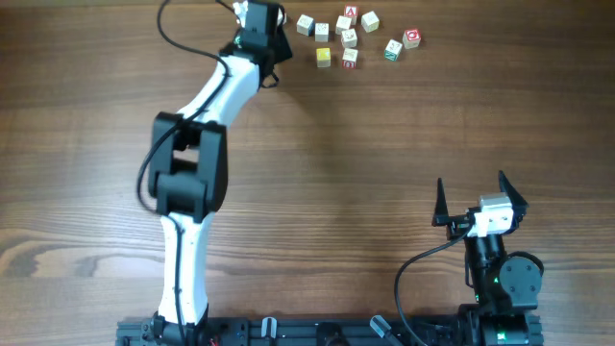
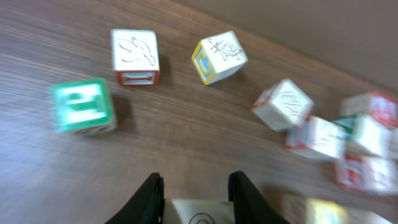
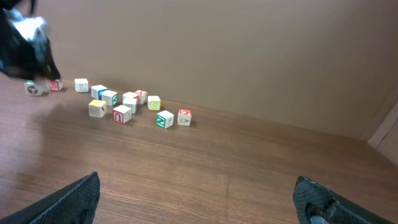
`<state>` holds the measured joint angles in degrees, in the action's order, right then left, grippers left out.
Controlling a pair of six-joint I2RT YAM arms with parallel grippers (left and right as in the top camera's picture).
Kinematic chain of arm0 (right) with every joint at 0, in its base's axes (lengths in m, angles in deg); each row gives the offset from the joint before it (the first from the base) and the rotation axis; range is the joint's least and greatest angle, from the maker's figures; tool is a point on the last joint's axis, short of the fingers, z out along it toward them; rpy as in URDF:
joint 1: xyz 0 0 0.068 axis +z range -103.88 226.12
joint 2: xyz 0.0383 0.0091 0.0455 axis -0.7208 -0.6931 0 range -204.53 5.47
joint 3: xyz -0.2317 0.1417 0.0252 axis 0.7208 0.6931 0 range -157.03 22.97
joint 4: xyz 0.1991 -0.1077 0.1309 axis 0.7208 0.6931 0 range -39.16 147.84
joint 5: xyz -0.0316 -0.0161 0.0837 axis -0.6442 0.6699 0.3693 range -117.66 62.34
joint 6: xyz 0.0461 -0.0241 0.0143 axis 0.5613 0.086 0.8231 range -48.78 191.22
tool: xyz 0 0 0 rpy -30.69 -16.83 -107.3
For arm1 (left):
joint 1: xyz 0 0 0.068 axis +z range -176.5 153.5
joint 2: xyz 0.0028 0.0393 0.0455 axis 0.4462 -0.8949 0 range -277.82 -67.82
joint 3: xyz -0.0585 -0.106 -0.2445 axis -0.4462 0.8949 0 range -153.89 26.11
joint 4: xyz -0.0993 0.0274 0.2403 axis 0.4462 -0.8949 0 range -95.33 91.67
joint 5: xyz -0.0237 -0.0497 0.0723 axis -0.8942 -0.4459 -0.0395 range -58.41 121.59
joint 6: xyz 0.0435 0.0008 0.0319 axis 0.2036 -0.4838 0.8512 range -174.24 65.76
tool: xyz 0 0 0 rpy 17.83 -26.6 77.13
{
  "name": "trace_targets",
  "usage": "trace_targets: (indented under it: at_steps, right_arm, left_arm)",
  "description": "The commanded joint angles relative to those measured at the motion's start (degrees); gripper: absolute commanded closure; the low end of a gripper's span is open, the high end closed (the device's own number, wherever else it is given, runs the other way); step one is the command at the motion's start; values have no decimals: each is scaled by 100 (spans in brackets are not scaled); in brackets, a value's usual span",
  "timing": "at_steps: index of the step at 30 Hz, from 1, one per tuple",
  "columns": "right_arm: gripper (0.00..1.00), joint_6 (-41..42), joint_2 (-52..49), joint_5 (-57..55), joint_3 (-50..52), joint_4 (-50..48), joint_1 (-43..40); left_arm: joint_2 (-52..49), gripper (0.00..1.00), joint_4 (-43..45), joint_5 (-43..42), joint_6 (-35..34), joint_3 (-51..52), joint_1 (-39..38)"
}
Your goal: Form a circle
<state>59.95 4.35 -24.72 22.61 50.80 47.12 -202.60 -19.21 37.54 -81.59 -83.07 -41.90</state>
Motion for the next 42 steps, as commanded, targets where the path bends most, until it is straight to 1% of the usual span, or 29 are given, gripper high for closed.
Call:
trace_targets:
  at_steps: [1,4,10,12,14,17,19,22,25,28,29,30,32,34,42]
  right_arm:
    - [0,-61,48,-28,7,-9,11]
    - [0,-59,48,-28,7,-9,11]
    - [0,-57,48,-28,7,-9,11]
    - [0,-59,48,-28,7,-9,11]
    - [0,-59,48,-28,7,-9,11]
    - [0,-57,48,-28,7,-9,11]
    - [0,-59,48,-28,7,-9,11]
    - [0,-59,48,-28,7,-9,11]
    - [0,-59,48,-28,7,-9,11]
    - [0,-59,48,-28,7,-9,11]
    - [0,-59,48,-28,7,-9,11]
    - [0,-61,48,-28,7,-9,11]
    - [0,-59,48,-28,7,-9,11]
    - [0,-59,48,-28,7,-9,11]
    - [0,-59,48,-28,7,-9,11]
  left_arm:
    - [1478,82,-1005,13,-15,-35,-103]
    - [2267,87,-1864,13,-31,-35,-221]
    - [3926,88,-3403,17,-35,-33,-671]
    - [4319,90,-3858,20,-96,-33,-767]
    - [4483,92,-4282,94,-483,-33,-820]
    - [4461,95,-4916,680,-1082,68,-955]
    - [4419,94,-5001,981,-1438,387,-1075]
    - [4323,94,-4664,1025,-2144,1182,-1257]
    - [4282,94,-3759,1108,-2739,2157,-1360]
    - [4245,95,-2549,1478,-3174,3230,-1364]
    - [4205,95,-2061,1598,-3230,3602,-1364]
    - [4131,95,-1318,1620,-3228,4085,-1364]
    - [3998,95,-612,1620,-3226,4518,-1379]
    - [3720,94,-59,1622,-3222,4835,-1386]
    - [2815,94,693,1858,-3136,4859,-1384]
